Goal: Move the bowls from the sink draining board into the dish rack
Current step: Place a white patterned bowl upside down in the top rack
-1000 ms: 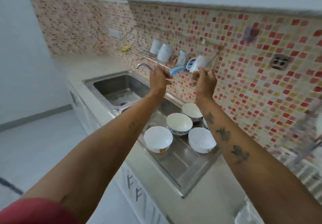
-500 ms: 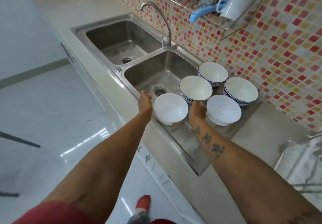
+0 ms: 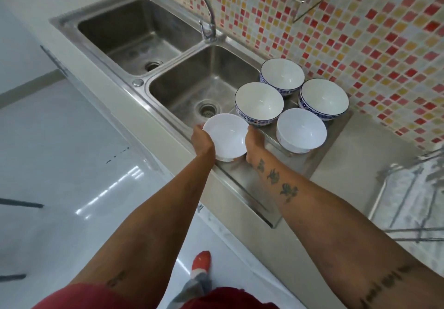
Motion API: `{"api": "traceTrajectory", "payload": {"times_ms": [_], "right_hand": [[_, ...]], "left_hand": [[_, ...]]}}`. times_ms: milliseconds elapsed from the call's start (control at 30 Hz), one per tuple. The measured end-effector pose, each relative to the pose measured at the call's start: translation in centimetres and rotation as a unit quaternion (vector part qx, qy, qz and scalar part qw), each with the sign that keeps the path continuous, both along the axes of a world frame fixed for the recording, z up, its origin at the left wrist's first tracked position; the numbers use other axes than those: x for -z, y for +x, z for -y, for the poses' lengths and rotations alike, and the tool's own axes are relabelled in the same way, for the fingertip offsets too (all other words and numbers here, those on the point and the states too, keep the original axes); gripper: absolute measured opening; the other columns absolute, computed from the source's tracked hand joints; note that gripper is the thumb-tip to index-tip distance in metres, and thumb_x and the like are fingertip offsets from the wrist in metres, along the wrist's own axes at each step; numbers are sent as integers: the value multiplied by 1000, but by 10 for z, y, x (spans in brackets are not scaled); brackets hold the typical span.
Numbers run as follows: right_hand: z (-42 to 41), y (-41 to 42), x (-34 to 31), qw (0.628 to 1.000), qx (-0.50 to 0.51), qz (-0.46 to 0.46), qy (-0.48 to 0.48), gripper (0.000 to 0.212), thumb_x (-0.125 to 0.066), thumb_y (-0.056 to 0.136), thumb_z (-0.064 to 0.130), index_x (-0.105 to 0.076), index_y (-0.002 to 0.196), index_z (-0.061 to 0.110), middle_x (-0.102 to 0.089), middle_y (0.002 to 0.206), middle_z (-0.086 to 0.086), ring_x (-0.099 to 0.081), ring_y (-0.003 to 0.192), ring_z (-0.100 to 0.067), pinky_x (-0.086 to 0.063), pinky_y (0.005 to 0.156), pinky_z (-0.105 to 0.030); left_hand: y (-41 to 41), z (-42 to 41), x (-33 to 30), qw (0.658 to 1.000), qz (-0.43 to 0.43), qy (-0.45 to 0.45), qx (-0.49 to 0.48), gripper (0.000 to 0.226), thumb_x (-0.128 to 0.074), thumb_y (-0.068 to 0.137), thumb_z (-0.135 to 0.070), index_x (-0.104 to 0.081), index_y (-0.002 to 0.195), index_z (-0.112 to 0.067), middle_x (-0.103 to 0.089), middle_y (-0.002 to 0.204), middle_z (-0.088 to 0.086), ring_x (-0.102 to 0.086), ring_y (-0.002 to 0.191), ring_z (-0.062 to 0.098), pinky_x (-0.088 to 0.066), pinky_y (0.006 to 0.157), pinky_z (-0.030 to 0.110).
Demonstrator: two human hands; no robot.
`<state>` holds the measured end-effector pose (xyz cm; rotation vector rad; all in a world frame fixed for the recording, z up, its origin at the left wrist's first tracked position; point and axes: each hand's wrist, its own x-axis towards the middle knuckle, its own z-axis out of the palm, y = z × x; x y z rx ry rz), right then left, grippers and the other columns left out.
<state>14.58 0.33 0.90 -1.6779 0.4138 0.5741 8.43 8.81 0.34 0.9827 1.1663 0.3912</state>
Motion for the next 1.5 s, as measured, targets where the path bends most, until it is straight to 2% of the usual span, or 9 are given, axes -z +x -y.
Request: {"api": "traceTrajectory", "payload": {"times_ms": [400, 567, 767, 933, 1067, 1167, 1267, 1400, 1500], "right_hand": [[37, -7, -113, 974, 143, 172, 39, 45, -28, 101, 26, -56, 127, 4, -55, 136, -17, -51, 123, -35, -40, 106, -43], [102, -15, -204, 899, 241, 359, 70, 37, -31, 101, 22, -61, 101, 0, -58, 85, 2, -52, 87, -21, -42, 80, -33], [225, -31, -315, 781, 288, 553, 40, 24, -39, 99, 17, -52, 80, 15, -48, 72, 7, -43, 65, -5, -33, 53, -13], [337, -65, -364, 707, 380, 597, 10, 36, -43, 98, 15, -43, 63, 24, -48, 66, 9, -43, 63, -6, -34, 56, -20], [429, -103, -376, 663, 431, 613, -3, 31, -44, 96, 16, -50, 66, 23, -52, 70, 7, -48, 67, -9, -39, 63, -26], [474, -120, -371, 690, 374, 615, -73, 18, -41, 91, 33, -54, 85, 23, -54, 89, 6, -50, 82, -10, -41, 74, -29], [519, -139, -368, 739, 330, 572, -134, 40, -34, 96, 43, -56, 116, 17, -56, 113, 2, -53, 102, -15, -46, 82, -33], [562, -156, -369, 775, 346, 514, -121, 53, -20, 104, 41, -56, 127, 10, -58, 120, -6, -56, 99, -19, -45, 78, -34], [582, -161, -364, 778, 363, 503, -93, 58, -15, 103, 42, -63, 114, 11, -64, 112, -16, -60, 93, -24, -42, 80, -32]], "left_hand": [[19, 49, -140, 992, 114, 50, -3, 40, -27, 93, -39, -61, 86, -20, -65, 109, 10, -60, 102, 29, -50, 96, 45], [33, 105, -232, 969, 218, -33, 111, 34, -38, 98, -39, -56, 118, -18, -65, 114, 5, -62, 98, 25, -51, 80, 33], [31, 216, -324, 874, 393, -88, 272, 41, -32, 98, -50, -59, 112, -23, -67, 116, 4, -64, 107, 29, -55, 94, 42], [9, 327, -374, 814, 400, -99, 410, 51, -31, 95, -56, -58, 122, -22, -67, 121, 5, -65, 104, 30, -56, 89, 43], [-11, 398, -388, 701, 344, -62, 621, 55, -36, 89, -61, -62, 123, -25, -67, 122, 10, -64, 108, 38, -53, 90, 59], [-4, 430, -385, 628, 348, -59, 694, 58, -43, 87, -62, -61, 127, -25, -64, 126, 15, -64, 110, 42, -54, 84, 63], [-15, 474, -386, 618, 355, -22, 701, 55, -35, 93, -61, -60, 123, -23, -64, 117, 14, -64, 106, 39, -57, 80, 59], [-18, 524, -379, 628, 417, 182, 632, 60, -27, 96, -61, -46, 135, -19, -55, 125, 12, -61, 107, 33, -62, 63, 44], [-8, 541, -368, 537, 482, 393, 570, 60, -40, 97, -56, -39, 139, -13, -49, 132, 13, -57, 109, 28, -55, 82, 39]]}}
